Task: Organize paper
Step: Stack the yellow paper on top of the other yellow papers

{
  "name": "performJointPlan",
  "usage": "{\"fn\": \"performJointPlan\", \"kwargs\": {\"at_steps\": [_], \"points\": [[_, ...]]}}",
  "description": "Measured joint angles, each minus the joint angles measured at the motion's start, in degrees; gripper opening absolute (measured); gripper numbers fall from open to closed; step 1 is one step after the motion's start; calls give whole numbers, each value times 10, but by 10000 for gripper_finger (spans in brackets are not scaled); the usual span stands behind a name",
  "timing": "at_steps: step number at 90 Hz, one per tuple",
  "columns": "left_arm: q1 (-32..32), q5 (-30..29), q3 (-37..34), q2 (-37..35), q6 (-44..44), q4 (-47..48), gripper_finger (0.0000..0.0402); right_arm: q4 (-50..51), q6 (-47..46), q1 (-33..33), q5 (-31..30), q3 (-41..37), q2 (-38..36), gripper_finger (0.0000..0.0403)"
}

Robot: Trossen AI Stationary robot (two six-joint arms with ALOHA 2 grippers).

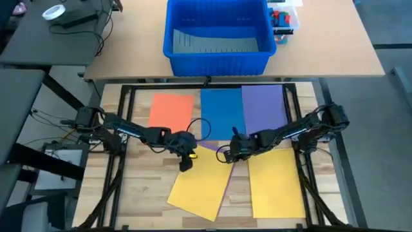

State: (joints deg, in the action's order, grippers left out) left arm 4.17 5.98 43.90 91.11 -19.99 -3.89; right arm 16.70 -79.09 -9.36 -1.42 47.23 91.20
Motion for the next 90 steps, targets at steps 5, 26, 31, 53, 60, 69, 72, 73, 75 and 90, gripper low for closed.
{"fn": "performJointPlan", "kwargs": {"at_steps": [5,26,31,53,60,69,72,73,75,90], "points": [[3,0,0,0,0,-4,6,-7,0,-3,0,0,0,123],[31,-4,0,45,-4,-32,6,-3,-4,-12,0,0,0,123],[39,-4,0,57,-6,-43,6,-3,-4,-12,0,0,0,123],[46,-8,13,91,-10,-73,6,-10,-16,-12,-1,0,0,123],[44,-7,12,99,-19,-75,6,-14,-30,-16,-1,0,0,123],[42,-8,13,109,-33,-81,6,-27,-35,-22,-1,0,0,123],[42,-7,13,111,-34,-86,6,-25,-39,-25,-1,0,0,123],[42,-8,13,111,-34,-86,6,-26,-40,-26,-1,0,0,123],[42,-8,13,111,-34,-87,6,-25,-41,-28,-1,0,0,123],[42,-8,13,112,-33,-90,6,-26,-61,-35,-1,0,0,123]]}}
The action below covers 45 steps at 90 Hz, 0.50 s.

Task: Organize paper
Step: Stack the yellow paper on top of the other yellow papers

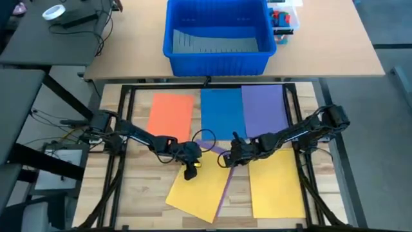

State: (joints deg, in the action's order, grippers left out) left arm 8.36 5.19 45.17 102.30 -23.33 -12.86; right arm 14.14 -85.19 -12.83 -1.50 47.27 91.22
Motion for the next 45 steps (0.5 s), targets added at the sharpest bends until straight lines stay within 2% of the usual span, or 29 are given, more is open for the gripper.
{"fn": "performJointPlan", "kwargs": {"at_steps": [24,36,45], "points": [[0,-1,0,0,1,0,6,-14,-24,0,-1,0,1,123],[0,-1,0,0,1,0,6,-19,-45,-3,-4,0,34,123],[0,-1,0,0,1,0,6,-83,-46,-7,-4,0,69,123]]}}
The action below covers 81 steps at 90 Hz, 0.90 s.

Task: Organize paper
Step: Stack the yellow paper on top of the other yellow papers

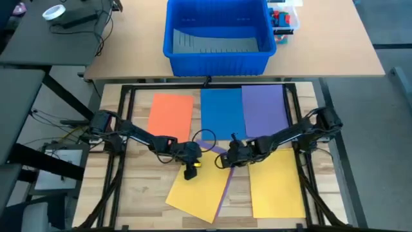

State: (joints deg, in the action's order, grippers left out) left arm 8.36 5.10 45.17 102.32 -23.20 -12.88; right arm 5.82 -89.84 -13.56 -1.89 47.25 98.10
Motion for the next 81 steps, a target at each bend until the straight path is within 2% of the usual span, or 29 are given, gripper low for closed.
{"fn": "performJointPlan", "kwargs": {"at_steps": [12,35,43,50,54,67,75,81], "points": [[0,0,0,0,0,0,6,-86,1,-8,0,1,16,123],[0,0,0,0,1,0,6,-88,23,-9,-20,1,16,118],[0,0,0,0,11,0,6,-83,42,-9,-26,1,16,86],[0,0,0,-3,36,2,6,-81,72,-9,-27,0,12,31],[0,0,0,-7,50,2,6,-80,91,-9,-27,0,6,13],[-7,0,0,-51,69,9,6,5,146,-9,-26,0,-56,2],[-14,0,0,-93,78,20,6,101,199,0,-22,0,-132,0],[-22,0,0,-127,88,32,6,169,258,16,14,0,-200,0]]}}
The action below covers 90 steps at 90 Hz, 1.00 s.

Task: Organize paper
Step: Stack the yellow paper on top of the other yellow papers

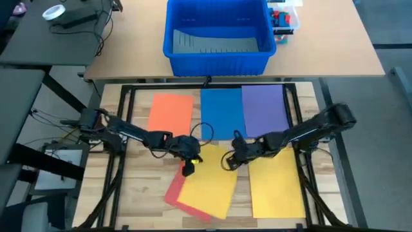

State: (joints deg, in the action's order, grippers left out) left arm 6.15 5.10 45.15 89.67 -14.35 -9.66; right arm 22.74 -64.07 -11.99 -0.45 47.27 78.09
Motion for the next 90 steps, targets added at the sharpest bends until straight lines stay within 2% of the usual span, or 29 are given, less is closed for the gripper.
{"fn": "performJointPlan", "kwargs": {"at_steps": [12,20,26,36,44,66,90], "points": [[-14,0,0,-62,14,34,6,137,127,38,191,1,-126,0],[-21,0,0,-88,18,50,6,278,151,51,253,1,-182,0],[-26,0,0,-99,18,62,6,385,170,54,251,1,-200,0],[-29,0,0,-101,14,65,6,489,172,52,186,0,-201,0],[-29,0,0,-99,13,64,6,499,146,54,153,-4,-191,0],[-29,0,0,-98,11,87,6,499,75,35,154,-64,-146,0],[-29,0,0,-98,8,94,6,495,58,1,155,-64,-106,0]]}}
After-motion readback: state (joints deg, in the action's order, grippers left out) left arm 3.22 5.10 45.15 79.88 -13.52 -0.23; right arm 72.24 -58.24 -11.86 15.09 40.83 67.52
